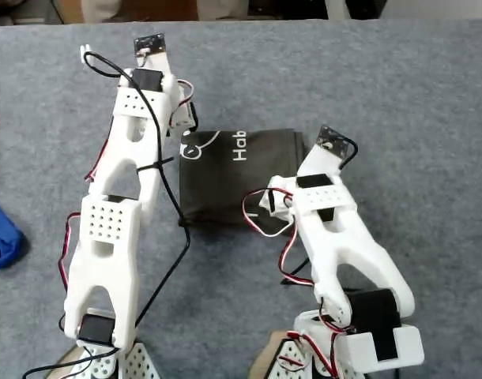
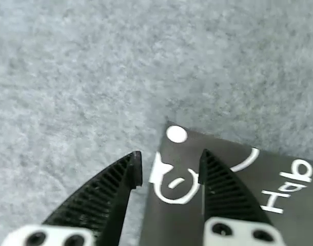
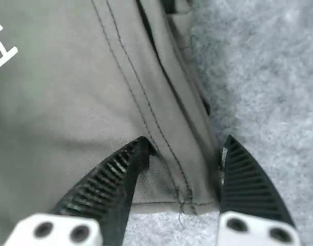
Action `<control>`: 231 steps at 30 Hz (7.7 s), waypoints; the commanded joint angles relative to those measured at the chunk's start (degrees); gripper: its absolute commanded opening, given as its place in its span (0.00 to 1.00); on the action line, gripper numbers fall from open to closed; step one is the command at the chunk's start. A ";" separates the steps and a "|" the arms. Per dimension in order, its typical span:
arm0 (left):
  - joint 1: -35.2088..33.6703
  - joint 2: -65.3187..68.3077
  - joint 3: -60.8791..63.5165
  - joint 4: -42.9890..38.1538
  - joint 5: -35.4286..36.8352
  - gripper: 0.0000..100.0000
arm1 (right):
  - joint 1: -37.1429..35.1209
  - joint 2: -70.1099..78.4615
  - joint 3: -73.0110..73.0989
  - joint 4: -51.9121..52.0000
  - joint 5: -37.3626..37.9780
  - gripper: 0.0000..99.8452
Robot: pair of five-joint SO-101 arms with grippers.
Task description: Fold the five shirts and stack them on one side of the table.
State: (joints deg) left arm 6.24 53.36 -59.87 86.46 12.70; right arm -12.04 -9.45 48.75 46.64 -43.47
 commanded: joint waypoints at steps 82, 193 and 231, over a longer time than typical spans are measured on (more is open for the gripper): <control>12.13 4.18 -16.88 4.04 14.07 0.02 | 13.41 -11.91 -11.47 10.11 5.54 0.00; -26.02 -12.44 -14.77 14.51 -17.67 0.02 | 10.59 -21.93 -17.80 32.53 36.84 0.03; -77.01 -1.01 -15.12 2.99 -36.84 0.02 | -10.42 -3.91 -22.73 21.54 42.55 0.03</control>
State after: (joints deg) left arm -70.68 53.19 -74.46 90.68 -23.87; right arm -21.71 -13.49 28.70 68.79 -1.10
